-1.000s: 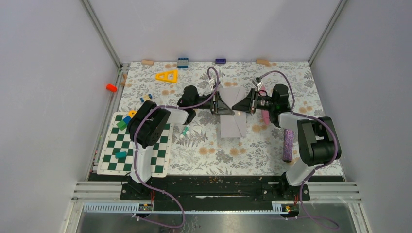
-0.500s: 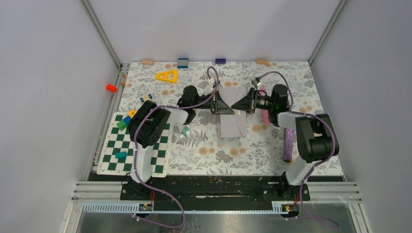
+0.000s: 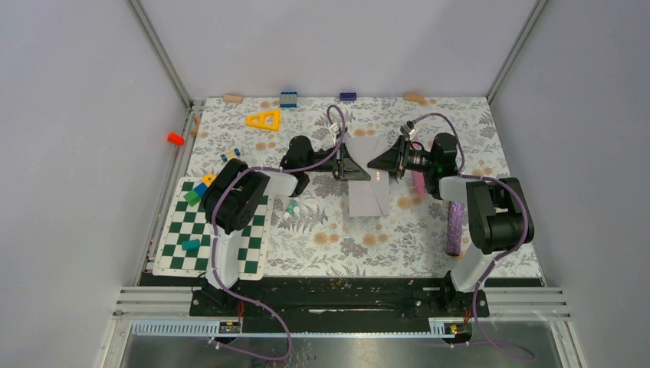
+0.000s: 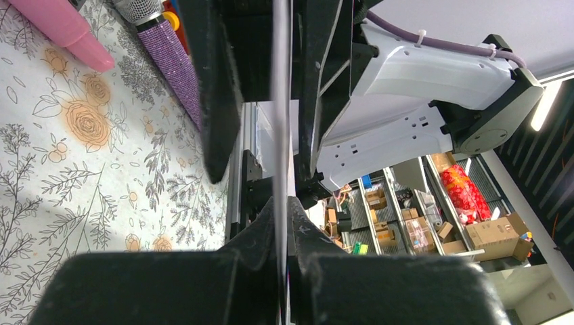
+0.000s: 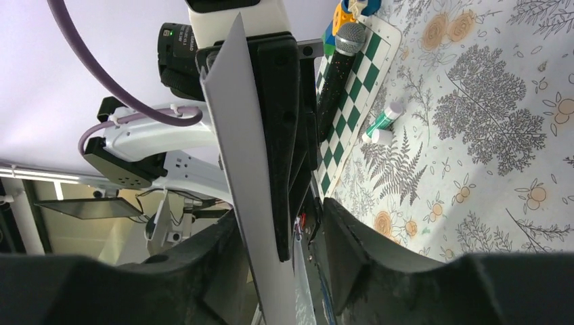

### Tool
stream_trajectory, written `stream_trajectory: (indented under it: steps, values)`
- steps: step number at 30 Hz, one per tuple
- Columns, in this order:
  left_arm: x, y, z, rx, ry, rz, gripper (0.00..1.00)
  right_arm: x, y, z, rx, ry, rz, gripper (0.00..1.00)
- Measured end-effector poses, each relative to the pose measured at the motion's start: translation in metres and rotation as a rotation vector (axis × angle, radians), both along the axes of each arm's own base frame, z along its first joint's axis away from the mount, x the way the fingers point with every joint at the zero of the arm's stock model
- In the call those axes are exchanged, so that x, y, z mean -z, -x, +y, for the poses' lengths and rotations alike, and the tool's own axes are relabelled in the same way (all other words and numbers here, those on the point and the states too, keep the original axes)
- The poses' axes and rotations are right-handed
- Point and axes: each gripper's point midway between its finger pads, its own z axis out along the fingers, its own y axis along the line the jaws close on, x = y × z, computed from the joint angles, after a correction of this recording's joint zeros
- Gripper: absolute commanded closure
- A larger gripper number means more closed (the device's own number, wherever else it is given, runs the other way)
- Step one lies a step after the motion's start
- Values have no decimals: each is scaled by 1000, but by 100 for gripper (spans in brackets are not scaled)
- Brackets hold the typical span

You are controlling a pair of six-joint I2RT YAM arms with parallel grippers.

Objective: Place the letter into the envelope and seal it
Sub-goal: Seal the envelope flap on the envelope.

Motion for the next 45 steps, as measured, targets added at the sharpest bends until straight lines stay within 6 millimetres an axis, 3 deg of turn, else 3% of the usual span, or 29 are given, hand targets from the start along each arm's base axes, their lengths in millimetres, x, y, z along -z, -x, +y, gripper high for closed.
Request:
stream_trajectory:
  steps: [2,4,5,8,10,11,13,15,17,18,22,24,27,28,29,31,36,40,45]
  values:
    - [-1,0,0,1,5,-7,100,1,-2,-2,7,-1,8,48]
    - [-2,1,0,2,7,-10,100,0,-4,-4,16,-2,4,93]
    - [-2,1,0,2,7,-10,100,0,-5,-4,20,-2,-1,100]
    - [1,1,-1,2,-3,7,100,-4,-4,-4,14,-11,-9,99]
    - [1,1,-1,2,-1,5,100,-4,-4,-4,13,-14,-1,59]
    - [1,1,-1,2,-2,6,100,-4,-4,-4,13,-15,1,51]
    - [0,2,-1,6,0,2,100,-4,-4,-5,17,-16,6,44]
    - [-1,3,-2,9,6,-9,100,-5,-5,-6,20,-17,2,51]
    - [-1,4,-2,10,7,-9,100,-5,-6,-7,24,-17,2,96]
    - [-1,4,-3,12,7,-9,100,-5,-6,-7,25,-16,-5,100]
    - [-1,5,-3,13,3,-1,100,-7,-6,-8,23,-22,-1,98]
    - [-1,5,-3,12,3,0,100,-7,-6,-8,23,-22,-1,64]
    - [-1,5,-3,15,3,-2,100,-8,-6,-8,25,-24,5,48]
    - [-1,6,-3,16,5,-5,100,-8,-7,-8,26,-24,3,49]
    - [-1,6,-4,18,6,-7,100,-7,-7,-8,27,-23,2,56]
    - [-2,6,-4,19,7,-7,100,-7,-7,-8,28,-22,0,98]
    - [-1,6,-4,19,3,1,100,-7,-7,-9,26,-21,2,99]
    - [0,7,-4,20,0,4,100,-5,-7,-9,26,-15,12,80]
    - [0,8,-4,26,-1,5,100,-9,-2,-9,17,11,-20,89]
